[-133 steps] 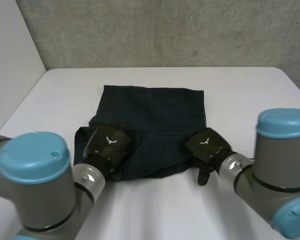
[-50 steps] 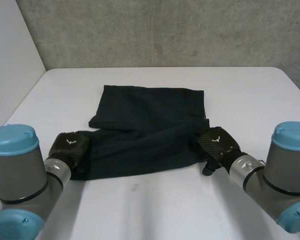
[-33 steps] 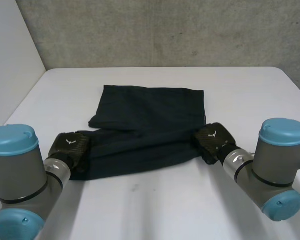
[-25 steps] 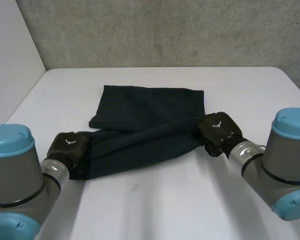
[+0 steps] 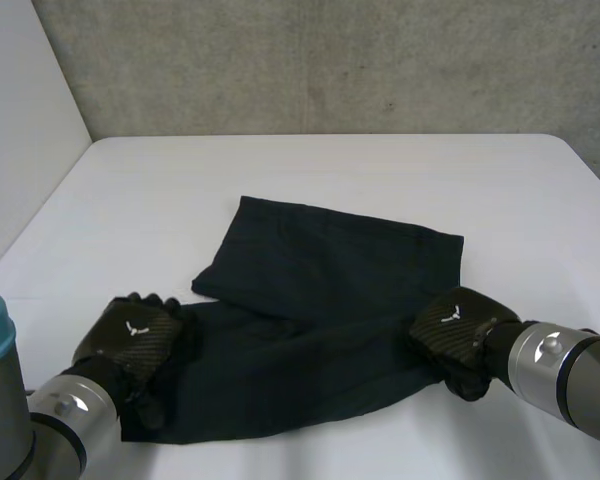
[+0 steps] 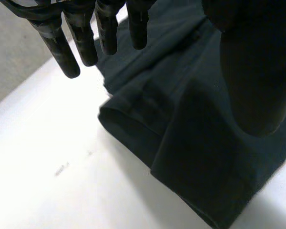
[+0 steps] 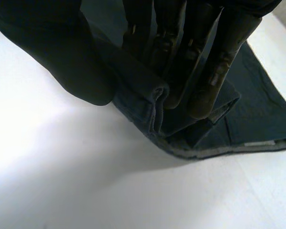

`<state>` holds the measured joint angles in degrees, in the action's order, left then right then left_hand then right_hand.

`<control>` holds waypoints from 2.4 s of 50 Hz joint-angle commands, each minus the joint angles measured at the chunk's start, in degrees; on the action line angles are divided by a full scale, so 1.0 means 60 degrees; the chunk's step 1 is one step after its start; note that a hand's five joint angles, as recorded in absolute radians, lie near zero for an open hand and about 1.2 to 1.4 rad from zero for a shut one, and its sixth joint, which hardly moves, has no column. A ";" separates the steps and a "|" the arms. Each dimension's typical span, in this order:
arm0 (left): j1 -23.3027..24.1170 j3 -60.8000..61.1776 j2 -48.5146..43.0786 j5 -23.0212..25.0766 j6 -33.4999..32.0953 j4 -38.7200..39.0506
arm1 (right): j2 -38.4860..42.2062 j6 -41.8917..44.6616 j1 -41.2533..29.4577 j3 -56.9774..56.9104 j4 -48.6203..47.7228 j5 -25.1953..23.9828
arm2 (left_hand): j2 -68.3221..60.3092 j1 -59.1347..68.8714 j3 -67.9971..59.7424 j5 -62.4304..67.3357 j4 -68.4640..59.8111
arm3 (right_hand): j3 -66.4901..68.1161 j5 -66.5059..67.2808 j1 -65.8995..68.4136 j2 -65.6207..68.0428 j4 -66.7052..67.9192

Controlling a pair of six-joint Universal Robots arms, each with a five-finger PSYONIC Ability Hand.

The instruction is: Fold the shorts.

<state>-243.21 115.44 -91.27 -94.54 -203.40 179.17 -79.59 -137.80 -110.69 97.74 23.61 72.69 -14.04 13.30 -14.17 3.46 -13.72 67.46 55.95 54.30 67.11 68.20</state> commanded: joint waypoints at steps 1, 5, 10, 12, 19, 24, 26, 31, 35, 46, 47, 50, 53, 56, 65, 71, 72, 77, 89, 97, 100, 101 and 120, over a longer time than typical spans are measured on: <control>-0.0071 0.0257 0.0665 0.0009 0.0048 0.0285 | 0.0491 -0.0545 -0.0038 0.0293 -0.1122 -0.0090 | -0.0707 0.0830 -0.0685 0.0804 -0.0760 | 0.2090 0.2342 0.4283 0.2149 0.1967; -0.0085 0.0622 0.1236 0.0039 0.0048 0.0285 | 0.0623 -0.0618 0.0006 0.0307 -0.1517 -0.0060 | -0.1856 0.1979 -0.1834 0.1953 -0.1909 | 0.2090 0.2342 0.4283 0.2149 0.1967; -0.0115 0.1091 0.1881 0.0039 0.0033 0.0271 | 0.0799 -0.1028 0.0006 0.0293 -0.1913 -0.0060 | -0.2278 0.2401 -0.2256 0.2375 -0.2331 | 0.2090 0.2342 0.4283 0.2149 0.1967; -0.0129 0.1281 0.2129 0.0053 0.0019 0.0271 | 0.0872 -0.1057 0.0006 0.0293 -0.1958 -0.0016 | -0.2279 0.2402 -0.2257 0.2375 -0.2331 | 0.2090 0.2342 0.4283 0.2149 0.1967; -0.0202 0.1706 0.2131 0.0053 0.0004 0.0256 | 0.0872 -0.1087 -0.0008 0.0293 -0.1987 -0.0031 | -0.2279 0.2402 -0.2257 0.2375 -0.2331 | 0.2090 0.2342 0.4283 0.2149 0.1967; -0.0203 0.1927 0.1693 0.0054 0.0033 0.0285 | 0.0857 -0.1101 -0.0008 0.0307 -0.1987 -0.0031 | -0.2307 0.2430 -0.2285 0.2403 -0.2360 | 0.2090 0.2342 0.4283 0.2149 0.1967; -0.0188 0.1942 0.1356 0.0053 0.0033 0.0300 | 0.0857 -0.1101 -0.0023 0.0307 -0.1972 -0.0031 | -0.2418 0.2541 -0.2396 0.2515 -0.2471 | 0.2090 0.2342 0.4283 0.2149 0.1967; -0.0159 0.1869 0.0449 0.0053 0.0048 0.0548 | 0.0857 -0.1116 -0.0023 0.0307 -0.1987 -0.0031 | -0.2866 0.2989 -0.2844 0.2963 -0.2919 | 0.2090 0.2342 0.4283 0.2149 0.1967; -0.0188 0.1810 -0.0079 0.0024 0.0033 0.0987 | 0.0857 -0.1116 -0.0008 0.0307 -0.1987 -0.0031 | -0.3815 0.3938 -0.3793 0.3911 -0.3868 | 0.2090 0.2342 0.4283 0.2149 0.1967; -0.0247 0.1239 -0.1238 0.0039 0.0033 0.1838 | 0.0857 -0.1102 0.0006 0.0220 -0.1987 -0.0045 | -1.0207 1.0329 -1.0184 1.0303 -1.0259 | 0.2090 0.2342 0.4283 0.2149 0.1967; -0.0247 0.1079 -0.1311 0.0024 0.0033 0.1882 | 0.0857 -0.1101 0.0006 0.0190 -0.1972 -0.0031 | -1.0986 1.1109 -1.0964 1.1083 -1.1039 | 0.2090 0.2342 0.4283 0.2149 0.1967; -0.0232 0.0815 -0.1297 0.0024 0.0033 0.1897 | 0.0785 -0.1072 0.0006 0.0088 -0.1972 -0.0002 | -1.0994 1.1117 -1.0972 1.1091 -1.1047 | 0.2090 0.2342 0.4283 0.2149 0.1967; -0.0232 0.0419 -0.1034 0.0024 -0.0011 0.1838 | 0.0697 -0.1043 0.0006 -0.0087 -0.1929 0.0042 | -1.0994 1.1117 -1.0972 1.1091 -1.1047 | 0.2090 0.2342 0.4283 0.2149 0.1967; -0.0232 -0.0108 -0.0245 0.0039 -0.0040 0.1765 | 0.0259 -0.1043 -0.0008 -0.0410 -0.1870 0.0174 | -1.0994 1.1117 -1.0972 1.1091 -1.1047 | 0.2090 0.2342 0.4283 0.2149 0.1967; -0.0247 -0.1939 0.2480 0.0068 -0.0084 0.1677 | -0.1982 -0.1101 0.0006 -0.1947 -0.1534 0.0497 | -1.0994 1.1117 -1.0972 1.1091 -1.1047 | 0.2090 0.2342 0.4283 0.2149 0.1967; -0.0276 -0.3067 0.3434 0.0068 -0.0070 0.1765 | -0.2731 -0.1160 0.0006 -0.3675 -0.0625 0.0423 | -1.0994 1.1117 -1.0972 1.1091 -1.1047 | 0.2090 0.2342 0.4283 0.2149 0.1967; -0.0290 -0.3199 0.3464 0.0068 -0.0069 0.1765 | -0.2746 -0.1174 0.0006 -0.3866 -0.0596 0.0438 | -1.0994 1.1117 -1.0972 1.1091 -1.1047 | 0.2090 0.2342 0.4283 0.2149 0.1967; -0.0335 -0.3800 0.3376 0.0024 -0.0055 0.1765 | -0.2761 -0.1423 0.0006 -0.4920 -0.0537 0.0511 | -1.0994 1.1117 -1.0972 1.1091 -1.1047 | 0.2090 0.2342 0.4283 0.2149 0.1967; -0.0320 -0.3815 0.0566 0.0127 -0.0069 0.1809 | -0.0188 -0.1526 -0.0008 -0.5024 -0.0508 0.0541 | -1.0994 1.1117 -1.0972 1.1091 -1.1047 | 0.2090 0.2342 0.4283 0.2149 0.1967; -0.0335 -0.4516 -0.2289 0.0302 -0.0113 0.3139 | 0.2068 -0.1438 -0.0126 -0.5463 -0.0595 0.0906 | -1.0994 1.1117 -1.0972 1.1091 -1.1047 | 0.2090 0.2342 0.4283 0.2149 0.1967; -0.0349 -0.4970 -0.2950 0.0477 -0.0157 0.3682 | 0.2730 -0.1438 -0.0140 -0.5829 -0.0654 0.1082 | -1.0994 1.1117 -1.0972 1.1091 -1.1047 | 0.2090 0.2342 0.4283 0.2149 0.1967; -0.0364 -0.5422 -0.3387 0.0609 -0.0244 0.4003 | 0.3182 -0.1424 -0.0140 -0.6251 -0.0712 0.1257 | -1.0994 1.1117 -1.0972 1.1091 -1.1047 | 0.2090 0.2342 0.4283 0.2149 0.1967; -0.0408 -1.1872 -0.4784 0.0259 -0.1080 0.7110 | 0.4052 -0.1555 -0.0199 -1.0563 -0.8019 0.2137 | -1.0994 1.1117 -1.0972 1.1091 -1.1047 | 0.2090 0.2342 0.4283 0.2149 0.1967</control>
<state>-245.84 48.92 -121.49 -91.60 -211.46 214.22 -51.56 -146.82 -111.85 34.82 -9.87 85.22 -68.70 64.48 -67.94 56.11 -68.94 67.70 56.43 54.91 67.54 68.26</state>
